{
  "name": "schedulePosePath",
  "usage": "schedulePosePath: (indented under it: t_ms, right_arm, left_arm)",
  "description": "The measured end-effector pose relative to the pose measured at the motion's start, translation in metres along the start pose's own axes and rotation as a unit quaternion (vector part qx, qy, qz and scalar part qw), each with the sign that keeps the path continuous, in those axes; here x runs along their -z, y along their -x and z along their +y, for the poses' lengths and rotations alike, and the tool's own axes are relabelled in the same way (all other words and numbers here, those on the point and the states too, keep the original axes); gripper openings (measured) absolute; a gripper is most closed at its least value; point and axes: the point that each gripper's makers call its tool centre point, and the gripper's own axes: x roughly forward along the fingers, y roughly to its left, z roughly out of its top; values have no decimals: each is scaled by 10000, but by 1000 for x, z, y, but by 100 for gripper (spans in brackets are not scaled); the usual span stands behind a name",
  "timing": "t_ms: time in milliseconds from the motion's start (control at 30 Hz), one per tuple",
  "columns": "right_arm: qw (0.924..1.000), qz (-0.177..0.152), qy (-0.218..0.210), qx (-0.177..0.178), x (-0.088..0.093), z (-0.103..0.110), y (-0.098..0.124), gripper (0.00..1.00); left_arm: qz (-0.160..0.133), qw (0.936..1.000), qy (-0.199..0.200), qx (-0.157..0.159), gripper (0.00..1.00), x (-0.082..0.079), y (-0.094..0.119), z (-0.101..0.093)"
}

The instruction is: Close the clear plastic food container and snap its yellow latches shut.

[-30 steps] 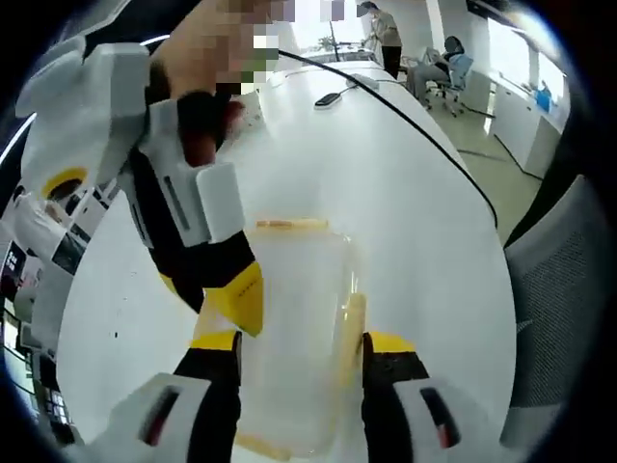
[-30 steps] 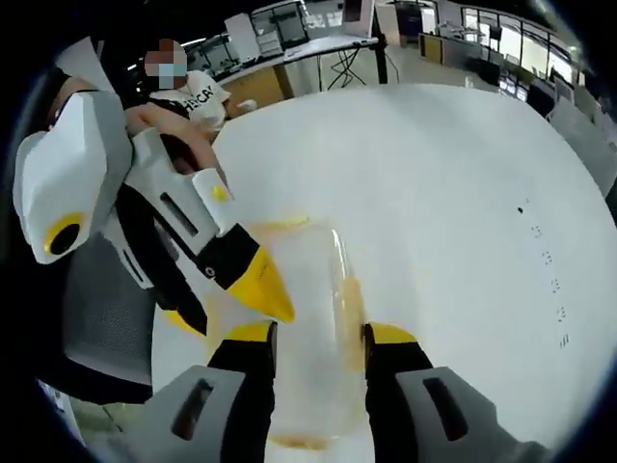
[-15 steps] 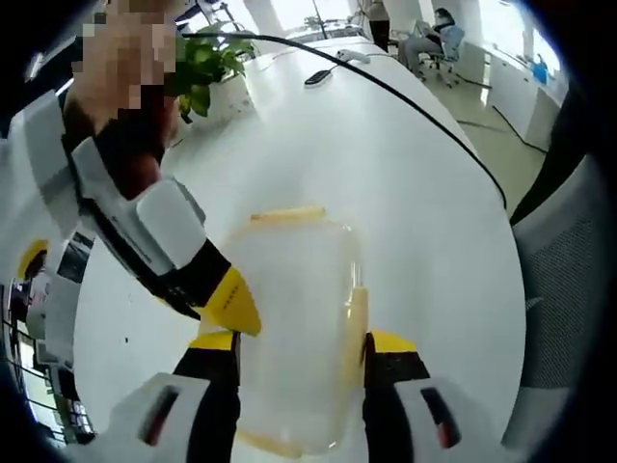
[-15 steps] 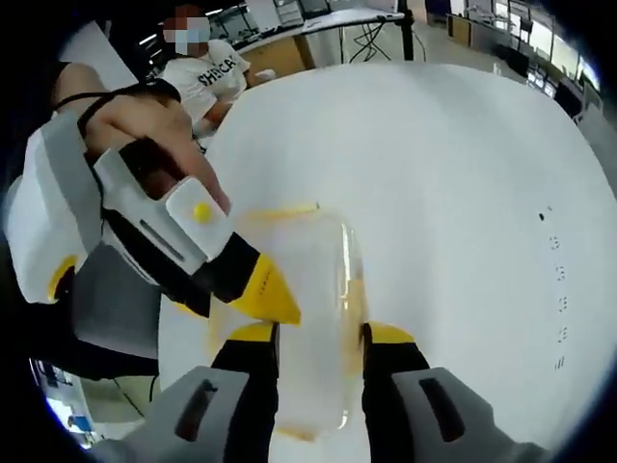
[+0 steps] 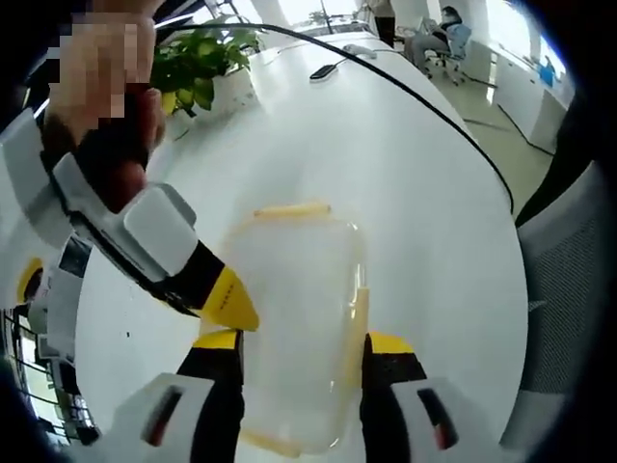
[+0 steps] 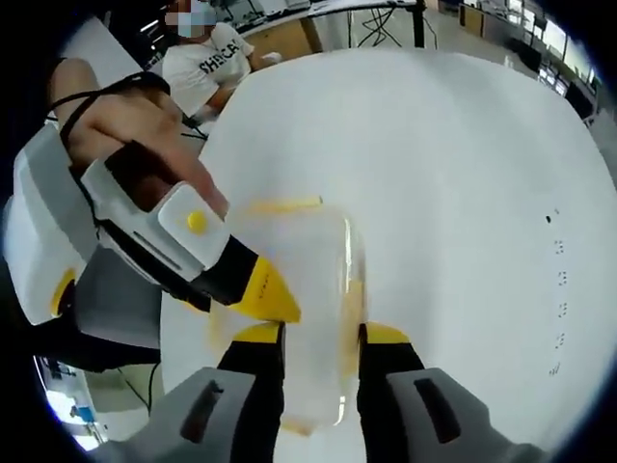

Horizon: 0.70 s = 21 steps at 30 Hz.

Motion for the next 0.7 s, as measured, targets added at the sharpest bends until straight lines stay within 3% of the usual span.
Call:
schedulePosePath:
  t_ms: [267, 367, 433, 500, 600, 700]
  right_arm:
    - [9999, -54, -54, 109, -2, 2, 3, 27]
    - [9996, -145, -53, 236, 1, 4, 6, 28]
    - [9992, -195, -50, 354, 1, 5, 7, 28]
    - [9979, -341, 200, 522, 1, 7, 10, 30]
    - [9960, -568, 180, 664, 0, 9, 14, 41]
    - [9934, -836, 87, 774, 5, 12, 25, 41]
  left_arm:
    - [63, 9999, -130, 8, 45, 0, 2, 0]
    - [47, 9999, -124, 97, 45, -1, 4, 0]
    - [21, 9995, -23, 329, 50, -2, 5, -5]
    - [-52, 9977, 269, 627, 58, -6, 8, -12]
    - [-136, 9979, 208, 597, 58, -10, 10, -11]
    - [-91, 9978, 280, 599, 59, -9, 13, -10]
